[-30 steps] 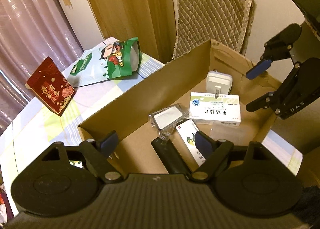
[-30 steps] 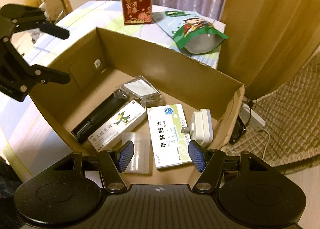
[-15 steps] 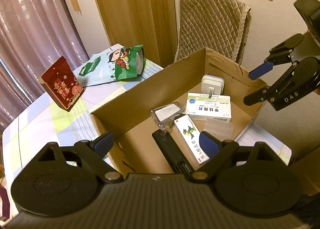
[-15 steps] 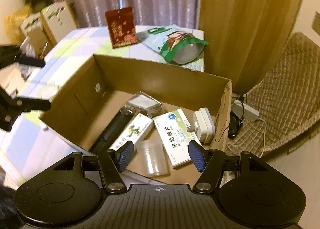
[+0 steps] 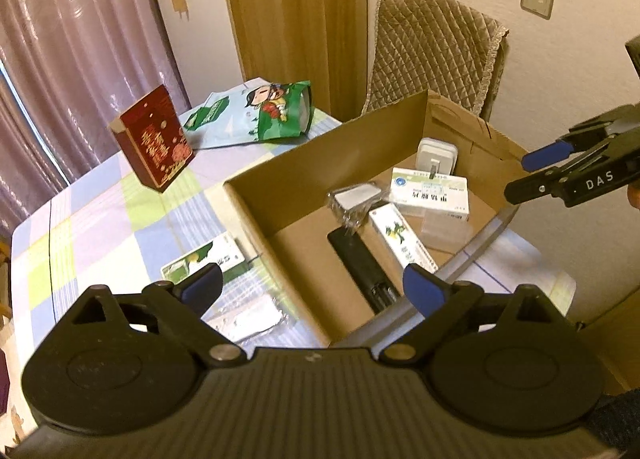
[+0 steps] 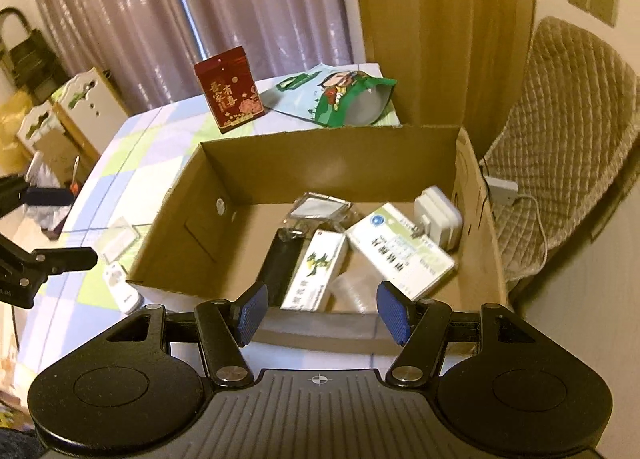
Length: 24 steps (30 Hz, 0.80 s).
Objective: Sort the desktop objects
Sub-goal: 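Withdraw both open tools from the box back toward the table items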
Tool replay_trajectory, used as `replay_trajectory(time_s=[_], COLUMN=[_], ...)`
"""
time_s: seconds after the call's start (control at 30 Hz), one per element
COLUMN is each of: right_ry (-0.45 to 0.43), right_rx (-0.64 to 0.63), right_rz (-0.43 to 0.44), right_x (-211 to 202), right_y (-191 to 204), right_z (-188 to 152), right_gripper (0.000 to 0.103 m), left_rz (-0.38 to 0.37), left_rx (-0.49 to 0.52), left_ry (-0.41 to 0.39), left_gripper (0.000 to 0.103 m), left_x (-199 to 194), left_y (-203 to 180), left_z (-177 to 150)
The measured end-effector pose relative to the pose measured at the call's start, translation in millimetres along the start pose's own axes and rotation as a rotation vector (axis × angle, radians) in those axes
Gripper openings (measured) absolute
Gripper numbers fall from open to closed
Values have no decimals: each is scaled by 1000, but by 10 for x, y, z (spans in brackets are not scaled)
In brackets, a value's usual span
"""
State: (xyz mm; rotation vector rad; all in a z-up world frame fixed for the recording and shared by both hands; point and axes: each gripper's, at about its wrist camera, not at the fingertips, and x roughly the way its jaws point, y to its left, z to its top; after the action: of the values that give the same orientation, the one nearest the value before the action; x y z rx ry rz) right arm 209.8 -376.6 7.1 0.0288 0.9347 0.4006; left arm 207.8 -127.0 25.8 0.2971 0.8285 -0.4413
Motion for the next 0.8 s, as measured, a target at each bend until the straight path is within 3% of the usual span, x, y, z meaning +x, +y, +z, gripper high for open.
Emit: replay_trajectory(time_s=[0.23,0.63,0.67,0.7,0.73,0.8], right_ry=[0,72,76,79,78,53], right_rx=[81,167,170,173,175,175], right_rz=[4,18,15,12,8,-7], right_x=[15,266,297,328,353,366], right_y=[270,823,865,907,948,1025], right_z=[-209,-561,-581,-601,-619,-652], right_gripper=[64,64,67,78,103,103], left_rz=[-17,-35,-30,-25,-20,-13], left_rx=[-44,-145,-149,-153,-158,-163], left_ry=[14,69,76,84,91,101], left_gripper=[96,96,96,96,96,96], left_x=[-143,-352,-354,-357,-359,-359], left_y=[281,851,896,940,985,1064], left_z=[-349,-1122,-1168,-1214,-1261,-1334])
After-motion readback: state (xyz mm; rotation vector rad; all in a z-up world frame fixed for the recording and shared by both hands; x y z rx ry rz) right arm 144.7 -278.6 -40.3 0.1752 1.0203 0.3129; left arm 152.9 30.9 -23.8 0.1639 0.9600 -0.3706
